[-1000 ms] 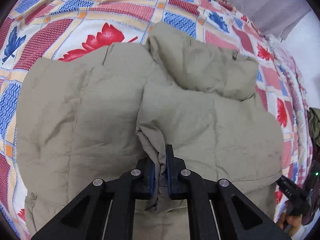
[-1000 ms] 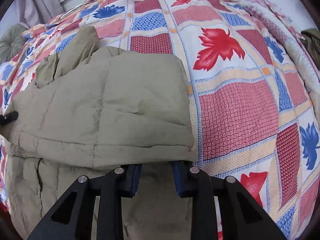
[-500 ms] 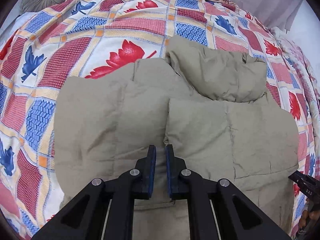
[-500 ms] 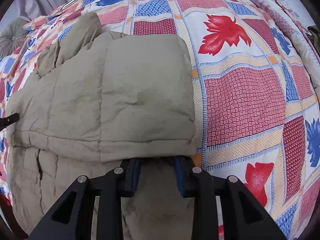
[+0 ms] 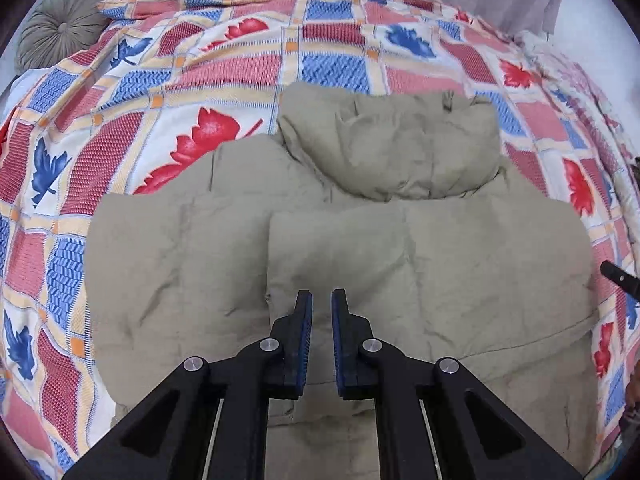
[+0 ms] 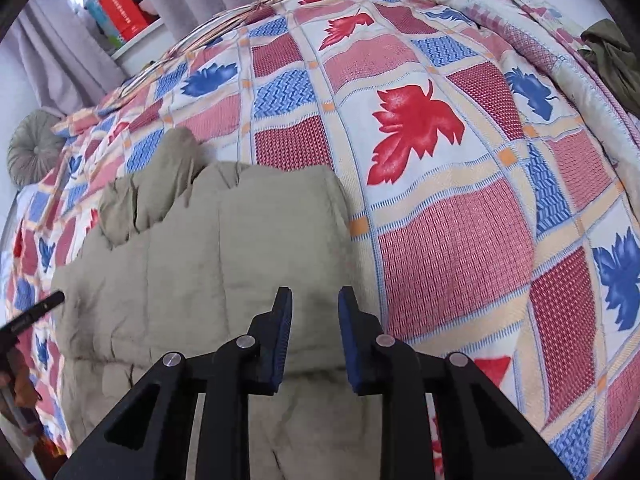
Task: Fold large clothes
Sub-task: 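Press the folded jacket flat with the left gripper near the collar, then move both open grippers back along the jacket to its hem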
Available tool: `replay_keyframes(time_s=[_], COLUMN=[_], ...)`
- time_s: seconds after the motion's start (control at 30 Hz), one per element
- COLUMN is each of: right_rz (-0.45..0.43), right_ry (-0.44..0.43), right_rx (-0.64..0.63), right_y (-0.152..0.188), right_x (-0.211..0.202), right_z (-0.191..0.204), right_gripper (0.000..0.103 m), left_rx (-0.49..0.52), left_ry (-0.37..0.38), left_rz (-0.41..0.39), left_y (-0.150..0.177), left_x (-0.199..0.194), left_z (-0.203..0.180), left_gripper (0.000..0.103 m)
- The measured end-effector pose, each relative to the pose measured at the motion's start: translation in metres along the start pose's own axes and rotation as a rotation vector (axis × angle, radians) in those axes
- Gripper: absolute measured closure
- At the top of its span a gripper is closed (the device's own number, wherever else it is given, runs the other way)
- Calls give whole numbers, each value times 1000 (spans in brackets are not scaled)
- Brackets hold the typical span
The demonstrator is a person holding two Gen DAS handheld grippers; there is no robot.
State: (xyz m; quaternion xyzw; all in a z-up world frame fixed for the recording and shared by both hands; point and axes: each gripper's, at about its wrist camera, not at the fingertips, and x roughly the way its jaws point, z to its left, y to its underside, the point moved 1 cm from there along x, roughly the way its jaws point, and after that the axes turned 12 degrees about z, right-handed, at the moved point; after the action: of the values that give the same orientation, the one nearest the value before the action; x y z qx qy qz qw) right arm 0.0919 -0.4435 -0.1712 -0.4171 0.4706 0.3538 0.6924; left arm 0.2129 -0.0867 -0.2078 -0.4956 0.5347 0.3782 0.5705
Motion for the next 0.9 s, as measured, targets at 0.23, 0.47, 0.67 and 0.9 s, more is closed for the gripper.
replay_keyframes(time_s=[0.23,0.47,0.67,0.9], right_rz=[74,83,72,119], right_ry=[82,80,26,-19], right_rx=[-35,4,18,32], right_y=[-7,-8,10,52], right_x=[69,68,31,13], right_z=[15,10,12,20], right_gripper=[77,77,76,62], left_rx=[-34,-50,-17,-35], left_ry=[-26,-32,-70,-58], left_rz=[39,23,-9,36], left_y=[-3,0,24,60], left_x=[38,16,-14,-26], left_z=[2,7,16,33], left_gripper=[92,92,92,92])
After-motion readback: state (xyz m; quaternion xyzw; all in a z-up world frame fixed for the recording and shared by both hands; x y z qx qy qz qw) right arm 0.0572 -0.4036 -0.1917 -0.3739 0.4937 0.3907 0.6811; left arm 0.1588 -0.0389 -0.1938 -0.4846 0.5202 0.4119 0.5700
